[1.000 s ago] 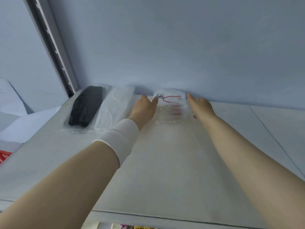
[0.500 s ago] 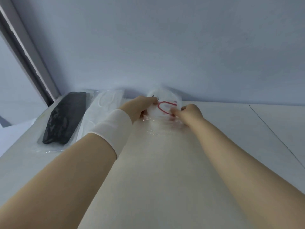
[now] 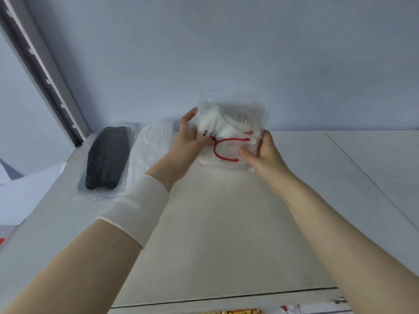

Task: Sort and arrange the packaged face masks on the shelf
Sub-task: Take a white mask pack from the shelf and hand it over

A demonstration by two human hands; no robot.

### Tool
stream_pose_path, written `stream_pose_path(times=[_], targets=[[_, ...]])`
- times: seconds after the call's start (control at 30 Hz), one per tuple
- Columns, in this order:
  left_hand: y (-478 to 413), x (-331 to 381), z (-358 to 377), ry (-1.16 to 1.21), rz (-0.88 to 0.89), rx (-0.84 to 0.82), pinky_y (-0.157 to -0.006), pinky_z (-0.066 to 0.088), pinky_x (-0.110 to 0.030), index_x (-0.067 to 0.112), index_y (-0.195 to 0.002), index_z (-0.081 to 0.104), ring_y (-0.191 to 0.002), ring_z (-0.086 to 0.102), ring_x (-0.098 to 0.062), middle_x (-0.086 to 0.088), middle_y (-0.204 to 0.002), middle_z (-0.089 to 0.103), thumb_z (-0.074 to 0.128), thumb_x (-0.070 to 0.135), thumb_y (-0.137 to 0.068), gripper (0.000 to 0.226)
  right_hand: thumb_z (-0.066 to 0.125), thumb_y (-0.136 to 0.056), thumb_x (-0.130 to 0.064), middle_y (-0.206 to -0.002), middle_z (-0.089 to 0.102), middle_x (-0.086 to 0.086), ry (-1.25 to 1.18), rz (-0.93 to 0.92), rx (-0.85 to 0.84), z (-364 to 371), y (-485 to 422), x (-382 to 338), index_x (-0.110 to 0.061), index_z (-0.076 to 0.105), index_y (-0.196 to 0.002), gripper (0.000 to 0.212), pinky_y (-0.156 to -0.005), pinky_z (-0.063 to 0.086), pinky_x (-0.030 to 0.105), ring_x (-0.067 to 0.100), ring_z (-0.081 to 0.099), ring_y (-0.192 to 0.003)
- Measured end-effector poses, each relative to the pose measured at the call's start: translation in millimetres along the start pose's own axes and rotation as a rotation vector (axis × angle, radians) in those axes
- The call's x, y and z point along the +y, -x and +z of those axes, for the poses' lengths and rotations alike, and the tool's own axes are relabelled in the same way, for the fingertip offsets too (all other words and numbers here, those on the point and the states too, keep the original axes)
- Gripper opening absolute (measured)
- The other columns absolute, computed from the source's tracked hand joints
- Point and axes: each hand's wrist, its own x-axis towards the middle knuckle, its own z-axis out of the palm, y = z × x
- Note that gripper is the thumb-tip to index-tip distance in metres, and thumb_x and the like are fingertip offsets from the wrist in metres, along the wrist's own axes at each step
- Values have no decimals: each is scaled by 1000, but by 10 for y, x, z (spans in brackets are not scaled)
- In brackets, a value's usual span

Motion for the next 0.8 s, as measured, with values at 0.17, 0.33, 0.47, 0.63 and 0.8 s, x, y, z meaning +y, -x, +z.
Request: stream_pose_path(times=[0.17,0.33,0.47,0.63,0.8], targets=[[321,-129,-50,-18,16,-98,-75,50,-16,21,-112,45,-86,60,-1,5,-97,57,57,-10,-83,44,45,-94,-3,-127,45,2,17,37,10,303,409,111,-15,20,-131,46,-81,45,16,10,53,-106],[441,-235,-90,-2,3,-124,-81,51,-20,23,-117,44,-97,59,-10,-1,-108,58,67,12,-73,51,47,-95,-7,-120,46,3,117,64,51,353,562,94,-9,19,-131,46,-72,42,5,4,51,-98],[472,-181,-86,-105,40,-122,-79,51,-21,18,-117,44,-98,61,-15,-4,-108,60,73,31,-68,59,47,-95,-7,-114,47,5,132,20,77,300,553,86,-12,24,-117,32,-74,38,1,11,51,-107],[448,-166,-69,-182,68,-46,-68,48,-11,15,-113,43,-80,61,5,2,-97,60,69,19,-85,40,48,-95,-9,-120,43,-1,117,17,70,321,558,164,-8,24,-128,41,-75,40,1,7,49,-110],[453,-227,-32,-198,56,7,-76,50,-14,7,-121,47,-95,61,-8,-5,-111,62,61,20,-91,35,52,-93,-12,-121,47,2,83,56,51,337,557,180,-4,26,-130,46,-73,42,2,10,50,-109]])
